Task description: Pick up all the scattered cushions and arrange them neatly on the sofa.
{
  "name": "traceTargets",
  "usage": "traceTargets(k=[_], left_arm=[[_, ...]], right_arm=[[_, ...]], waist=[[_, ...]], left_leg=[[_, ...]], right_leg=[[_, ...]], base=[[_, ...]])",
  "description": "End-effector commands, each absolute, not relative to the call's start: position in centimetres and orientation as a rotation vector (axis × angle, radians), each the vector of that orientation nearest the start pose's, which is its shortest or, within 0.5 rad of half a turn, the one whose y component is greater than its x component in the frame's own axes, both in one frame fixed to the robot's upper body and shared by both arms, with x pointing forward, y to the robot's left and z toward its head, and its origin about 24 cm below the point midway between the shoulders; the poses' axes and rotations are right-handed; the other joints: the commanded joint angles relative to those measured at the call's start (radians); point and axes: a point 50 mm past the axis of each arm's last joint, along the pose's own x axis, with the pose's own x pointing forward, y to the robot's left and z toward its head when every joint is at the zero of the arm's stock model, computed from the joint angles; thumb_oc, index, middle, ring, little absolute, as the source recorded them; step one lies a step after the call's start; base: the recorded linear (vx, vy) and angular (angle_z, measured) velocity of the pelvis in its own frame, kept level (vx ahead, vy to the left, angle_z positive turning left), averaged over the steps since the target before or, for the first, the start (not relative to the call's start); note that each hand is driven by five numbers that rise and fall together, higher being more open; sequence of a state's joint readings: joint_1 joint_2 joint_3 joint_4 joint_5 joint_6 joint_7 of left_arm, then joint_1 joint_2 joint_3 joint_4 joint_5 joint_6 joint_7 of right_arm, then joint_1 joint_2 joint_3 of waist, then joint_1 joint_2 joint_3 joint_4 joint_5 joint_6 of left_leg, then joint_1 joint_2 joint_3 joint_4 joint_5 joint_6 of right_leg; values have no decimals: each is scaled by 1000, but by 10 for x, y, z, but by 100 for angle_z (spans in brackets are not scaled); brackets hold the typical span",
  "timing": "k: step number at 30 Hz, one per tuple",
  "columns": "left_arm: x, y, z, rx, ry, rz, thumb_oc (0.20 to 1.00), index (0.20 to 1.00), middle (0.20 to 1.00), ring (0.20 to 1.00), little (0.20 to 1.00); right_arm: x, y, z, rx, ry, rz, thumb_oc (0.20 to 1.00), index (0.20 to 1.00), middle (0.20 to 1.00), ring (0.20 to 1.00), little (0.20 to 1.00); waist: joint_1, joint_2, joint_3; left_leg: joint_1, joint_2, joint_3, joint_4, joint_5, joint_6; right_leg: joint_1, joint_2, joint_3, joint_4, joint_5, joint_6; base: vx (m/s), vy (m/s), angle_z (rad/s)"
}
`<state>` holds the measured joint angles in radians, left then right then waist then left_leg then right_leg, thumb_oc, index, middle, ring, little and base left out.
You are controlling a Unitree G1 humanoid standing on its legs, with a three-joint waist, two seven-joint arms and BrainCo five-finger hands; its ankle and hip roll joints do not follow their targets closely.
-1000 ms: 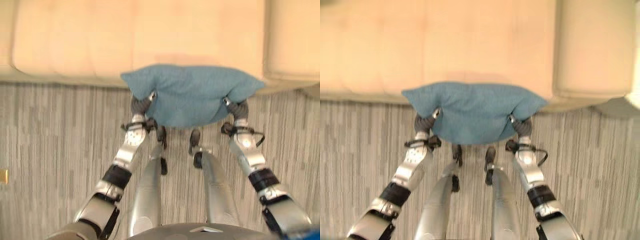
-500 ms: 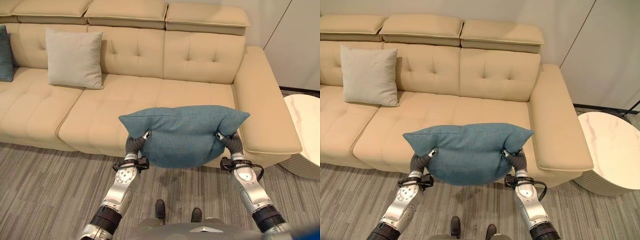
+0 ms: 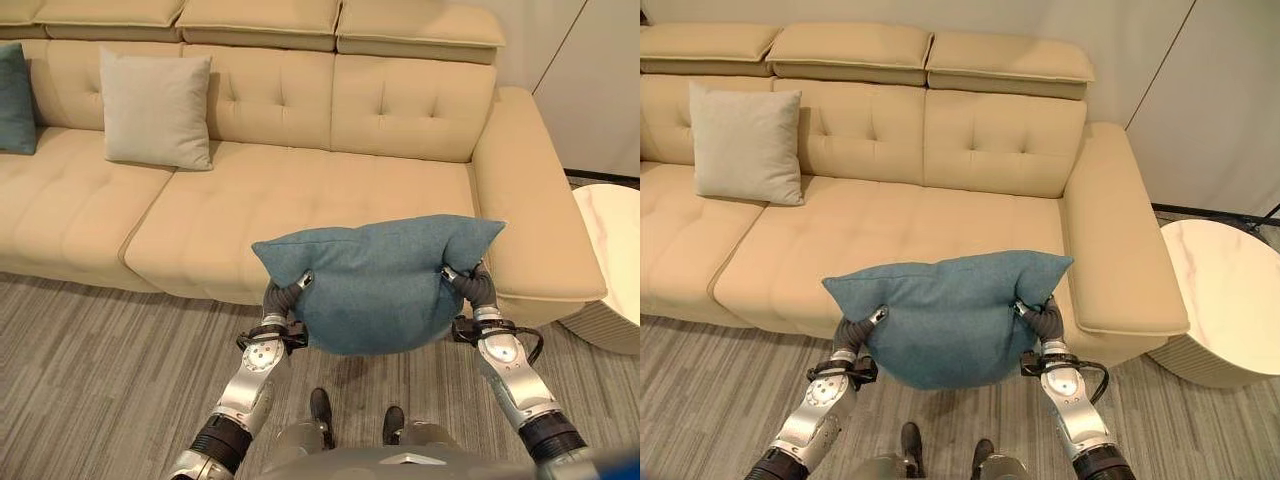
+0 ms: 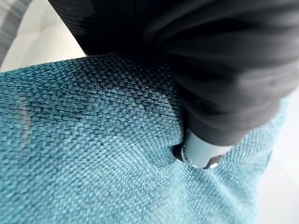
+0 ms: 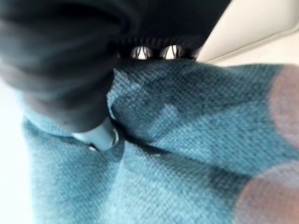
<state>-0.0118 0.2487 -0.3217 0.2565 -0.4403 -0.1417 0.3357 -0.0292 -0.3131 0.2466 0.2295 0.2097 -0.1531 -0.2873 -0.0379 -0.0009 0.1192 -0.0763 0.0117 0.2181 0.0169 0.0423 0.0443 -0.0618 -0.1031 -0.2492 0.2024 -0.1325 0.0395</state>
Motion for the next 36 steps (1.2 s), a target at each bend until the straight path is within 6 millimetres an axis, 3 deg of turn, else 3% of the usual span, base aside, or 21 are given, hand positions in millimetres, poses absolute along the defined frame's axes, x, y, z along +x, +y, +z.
traceTargets(k=[1,6,8,9,11,15,18,19,20,21,23,24,26,28,30,36], left_arm=[[259,148,39,-147,-63,74,200,200,200,200,200],[260,150,42,-125,-78,65,200,200,200,200,200],[260,150,43,-132,-87,63,200,200,200,200,200],[259,149,43,-143,-88,57,200,200,200,200,200],[260,146,43,-156,-86,47,200,200,200,200,200],[263,145,45,-163,-100,40,200,200,200,200,200],[262,139,45,-180,-107,4,200,200,200,200,200],[262,136,44,-179,-99,-8,200,200,200,200,200],[261,133,43,-191,-91,-26,200,200,200,200,200],[260,130,41,-197,-81,-36,200,200,200,200,200],[258,129,39,-206,-67,-45,200,200,200,200,200],[254,130,35,-203,-45,-46,200,200,200,200,200],[254,131,35,-197,-44,-37,200,200,200,200,200],[255,130,38,-203,-55,-35,200,200,200,200,200],[252,131,36,-209,-50,-40,200,200,200,200,200],[253,136,40,-192,-65,-33,200,200,200,200,200]], right_arm=[[268,-162,64,-84,-213,-49,200,200,200,200,200],[271,-154,71,-76,-247,-20,200,200,200,200,200],[271,-150,71,-66,-252,-5,200,200,200,200,200],[271,-150,73,-70,-260,3,200,200,200,200,200],[272,-151,74,-68,-265,-3,200,200,200,200,200],[273,-153,74,-73,-265,-5,200,200,200,200,200],[268,-162,67,-92,-242,-26,200,200,200,200,200],[266,-165,65,-92,-232,-34,200,200,200,200,200],[262,-172,62,-99,-217,-46,200,200,200,200,200],[260,-175,60,-103,-205,-51,200,200,200,200,200],[257,-178,56,-94,-183,-55,200,200,200,200,200],[256,-179,57,-91,-185,-57,200,200,200,200,200],[256,-181,55,-89,-175,-75,200,200,200,200,200],[257,-181,55,-83,-175,-88,200,200,200,200,200],[256,-180,56,-95,-177,-76,200,200,200,200,200],[261,-171,61,-93,-200,-42,200,200,200,200,200]], waist=[[29,-29,-50],[29,-18,-33],[29,-9,-26],[25,-7,-29],[6,-18,-30],[-11,-24,-27],[-27,-37,-52],[-32,-39,-58],[-42,-51,-58],[-45,-59,-48],[-37,-72,-38],[-24,-80,-42],[-9,-63,-44],[2,-61,-39],[2,-47,-60],[12,-45,-82]], left_leg=[[-14,26,-20,65,-83,-46],[15,3,-20,45,-99,-6],[35,-6,-26,33,-110,-1],[47,-12,-34,20,-113,-7],[59,-30,-59,5,-116,-11],[80,-43,-91,-12,-123,-20],[97,-49,-111,24,-164,-52],[97,-41,-105,46,-174,-66],[62,-12,-87,160,-187,-94],[-2,15,-72,304,-156,-120],[-78,49,-50,429,-124,-120],[-112,56,-49,334,-147,-101],[-136,62,-82,143,-33,-122],[-164,53,-105,126,-4,-130],[-100,46,-108,37,-4,-123],[-25,10,-76,4,-39,-83]], right_leg=[[32,-26,57,46,28,97],[-57,-57,90,248,102,133],[-100,-52,100,264,100,125],[-106,-34,97,194,70,110],[-140,27,153,63,78,96],[-158,54,166,-25,123,98],[-72,60,170,-137,149,83],[-51,59,158,-152,146,78],[-8,47,128,-179,142,69],[21,42,109,-194,138,54],[54,39,89,-216,129,39],[73,33,87,-224,112,46],[105,53,98,-225,79,46],[129,58,112,-227,65,43],[138,59,127,-218,48,47],[125,15,162,-145,30,76]], base=[[162,231,-21],[90,148,-18],[165,89,-8],[240,29,-1],[197,-32,-1],[152,-86,23],[255,-192,48],[223,-228,35],[210,-243,70],[164,-214,90],[142,-130,68],[280,-36,-3],[315,89,-19],[200,101,-27],[260,183,-49],[173,202,-34]])
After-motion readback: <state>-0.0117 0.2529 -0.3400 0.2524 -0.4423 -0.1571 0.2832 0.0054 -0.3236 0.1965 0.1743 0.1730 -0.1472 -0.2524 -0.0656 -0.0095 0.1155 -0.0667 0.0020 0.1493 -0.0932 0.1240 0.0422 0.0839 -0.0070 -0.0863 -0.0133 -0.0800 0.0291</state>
